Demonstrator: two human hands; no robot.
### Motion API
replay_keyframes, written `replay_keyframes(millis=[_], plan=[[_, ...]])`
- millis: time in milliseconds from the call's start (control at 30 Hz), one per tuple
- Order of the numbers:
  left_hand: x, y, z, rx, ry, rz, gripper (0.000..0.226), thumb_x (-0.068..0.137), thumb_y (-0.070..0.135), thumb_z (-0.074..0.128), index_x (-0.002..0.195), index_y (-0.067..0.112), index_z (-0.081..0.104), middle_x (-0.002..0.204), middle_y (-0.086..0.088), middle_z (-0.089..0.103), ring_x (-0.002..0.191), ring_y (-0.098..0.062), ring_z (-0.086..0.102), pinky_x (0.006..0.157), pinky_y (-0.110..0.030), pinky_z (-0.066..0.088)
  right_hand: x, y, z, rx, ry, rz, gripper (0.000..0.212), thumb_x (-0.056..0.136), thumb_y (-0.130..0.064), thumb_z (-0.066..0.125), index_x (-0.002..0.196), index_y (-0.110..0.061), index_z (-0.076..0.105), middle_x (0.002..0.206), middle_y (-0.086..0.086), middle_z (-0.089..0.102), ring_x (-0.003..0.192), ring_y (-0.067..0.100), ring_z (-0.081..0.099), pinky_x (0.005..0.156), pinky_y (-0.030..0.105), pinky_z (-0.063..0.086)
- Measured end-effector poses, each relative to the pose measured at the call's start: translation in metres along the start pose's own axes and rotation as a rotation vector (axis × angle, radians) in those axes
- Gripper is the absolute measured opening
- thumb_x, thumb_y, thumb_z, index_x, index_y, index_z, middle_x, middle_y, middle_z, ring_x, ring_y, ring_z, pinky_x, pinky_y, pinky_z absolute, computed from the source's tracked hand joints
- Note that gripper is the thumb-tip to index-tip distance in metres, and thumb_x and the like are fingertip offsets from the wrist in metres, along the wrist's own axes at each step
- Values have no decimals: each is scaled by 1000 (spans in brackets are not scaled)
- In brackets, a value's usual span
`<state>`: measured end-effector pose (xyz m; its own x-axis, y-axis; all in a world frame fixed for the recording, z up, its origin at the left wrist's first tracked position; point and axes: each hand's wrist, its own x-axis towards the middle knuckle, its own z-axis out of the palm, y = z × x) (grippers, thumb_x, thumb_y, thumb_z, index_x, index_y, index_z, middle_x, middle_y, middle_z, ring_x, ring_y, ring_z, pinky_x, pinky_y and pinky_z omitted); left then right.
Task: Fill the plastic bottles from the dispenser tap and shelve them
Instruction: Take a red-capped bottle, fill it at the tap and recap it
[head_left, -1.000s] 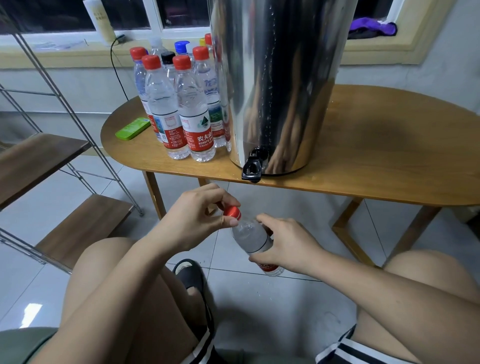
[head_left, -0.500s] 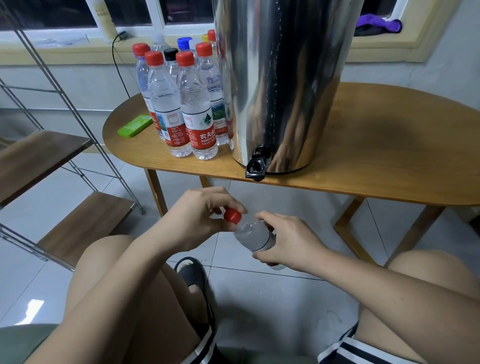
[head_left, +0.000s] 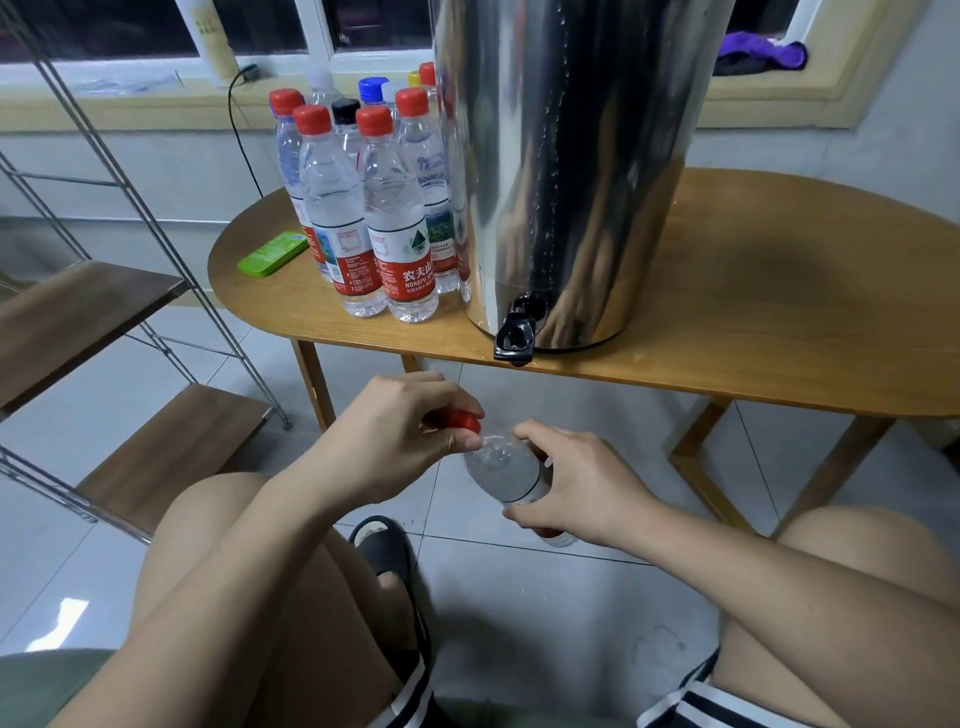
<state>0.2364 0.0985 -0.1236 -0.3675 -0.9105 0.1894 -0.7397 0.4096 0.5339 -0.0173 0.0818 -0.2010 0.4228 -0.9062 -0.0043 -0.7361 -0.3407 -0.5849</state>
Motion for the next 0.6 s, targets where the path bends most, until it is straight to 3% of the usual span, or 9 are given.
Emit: replay_keyframes(millis=[200,267,400,600], plan=[[-3,5,5,-137,187,4,36,90,50,82,122,32,80,108,22,75,103,-7,72,88,-26,58,0,-5,-9,68,48,-2,74,64,-55,93,127,-46,54,109,-20,71,99,7,67,86,38,60],[-3,6,5,-230,213,-37,44,88,54,82,126,33,77,112,19,77,106,-11,73,90,-30,60,-1,-10,-14,113,65,8,78,65,-55,94,132,-47,55,114,-21,71,103,4,68,90,38,60],[-5,2,0,-297,85,-67,65,85,64,85,140,36,65,122,13,75,116,-13,71,94,-40,61,-3,-27,-29,203,102,1,75,68,-51,95,132,-48,57,117,-23,72,107,0,68,94,35,60],[-28,-6,-21,-241,-141,-123,92,75,64,94,154,44,49,149,24,62,138,-3,58,116,-43,50,-7,-77,-43,287,49,-94,74,73,-53,95,137,-49,58,124,-29,70,114,-10,63,89,14,51]])
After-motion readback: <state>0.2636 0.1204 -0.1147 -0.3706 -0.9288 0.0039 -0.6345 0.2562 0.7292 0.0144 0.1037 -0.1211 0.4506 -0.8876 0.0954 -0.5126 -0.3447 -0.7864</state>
